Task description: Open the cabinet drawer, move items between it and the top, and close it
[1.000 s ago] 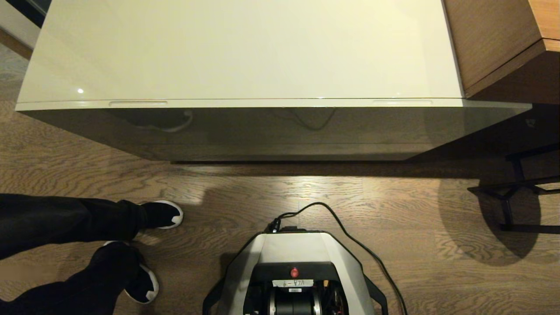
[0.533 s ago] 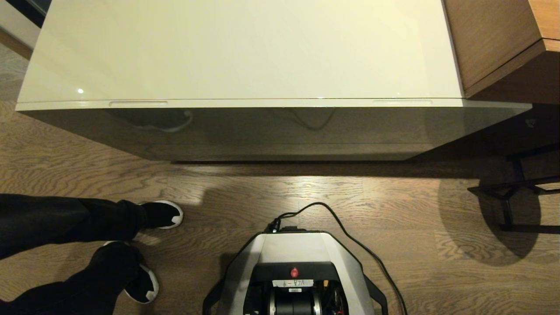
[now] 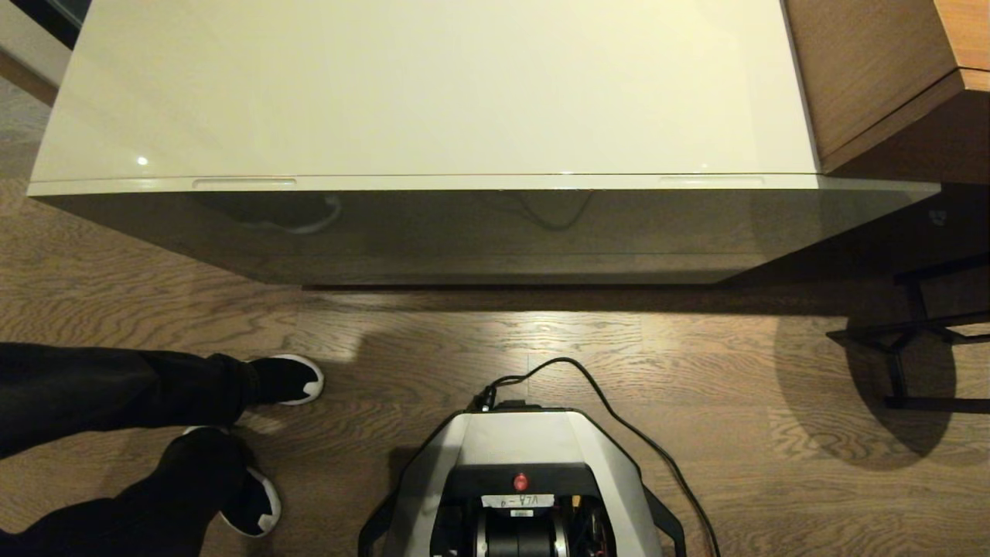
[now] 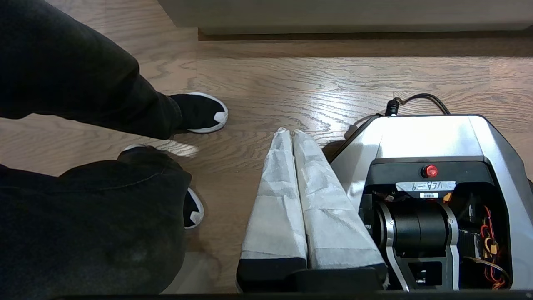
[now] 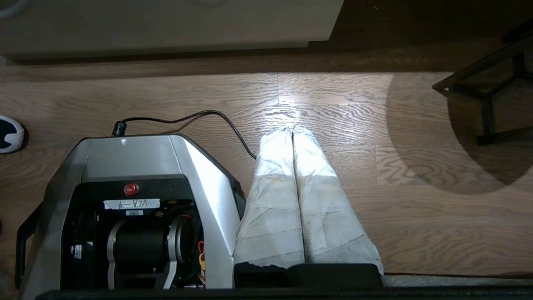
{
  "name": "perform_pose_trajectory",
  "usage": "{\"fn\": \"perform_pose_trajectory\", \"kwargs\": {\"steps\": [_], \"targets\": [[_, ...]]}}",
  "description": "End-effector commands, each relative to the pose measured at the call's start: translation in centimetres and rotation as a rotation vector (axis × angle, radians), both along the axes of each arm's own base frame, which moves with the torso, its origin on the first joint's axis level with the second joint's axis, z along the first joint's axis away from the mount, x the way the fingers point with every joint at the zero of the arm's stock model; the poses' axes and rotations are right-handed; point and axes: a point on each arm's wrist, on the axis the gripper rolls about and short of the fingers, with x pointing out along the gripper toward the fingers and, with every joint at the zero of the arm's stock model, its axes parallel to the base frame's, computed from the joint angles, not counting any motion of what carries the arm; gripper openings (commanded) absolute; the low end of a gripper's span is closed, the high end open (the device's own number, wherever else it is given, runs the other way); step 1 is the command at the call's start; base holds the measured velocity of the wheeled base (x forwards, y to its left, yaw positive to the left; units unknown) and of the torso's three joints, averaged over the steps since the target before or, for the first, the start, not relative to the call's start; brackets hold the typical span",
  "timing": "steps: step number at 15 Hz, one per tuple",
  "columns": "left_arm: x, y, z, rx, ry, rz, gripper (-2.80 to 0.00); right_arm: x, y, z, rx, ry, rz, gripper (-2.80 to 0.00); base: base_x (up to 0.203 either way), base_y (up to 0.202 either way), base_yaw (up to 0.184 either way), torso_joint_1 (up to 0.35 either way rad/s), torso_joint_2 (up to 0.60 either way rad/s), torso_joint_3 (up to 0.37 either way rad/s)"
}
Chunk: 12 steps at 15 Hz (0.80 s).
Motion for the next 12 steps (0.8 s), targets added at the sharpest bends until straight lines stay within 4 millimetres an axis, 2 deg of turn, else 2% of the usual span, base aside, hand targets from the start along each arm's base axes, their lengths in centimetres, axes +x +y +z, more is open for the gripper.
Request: {"fn": "perform_pose_trajectory", "kwargs": {"steps": [1, 12], "targets": [[0.01, 0.0, 0.0, 0.0, 0.001, 0.0, -2.8, 0.02, 0.0, -0.04, 0.001, 0.002, 0.001, -2.8, 0.0, 0.0, 0.0, 0.0, 0.0, 0.0], [0.01, 0.0, 0.0, 0.0, 0.001, 0.0, -2.8, 0.02, 0.0, -0.04, 0.001, 0.002, 0.001, -2.8, 0.0, 0.0, 0.0, 0.0, 0.0, 0.0]]}}
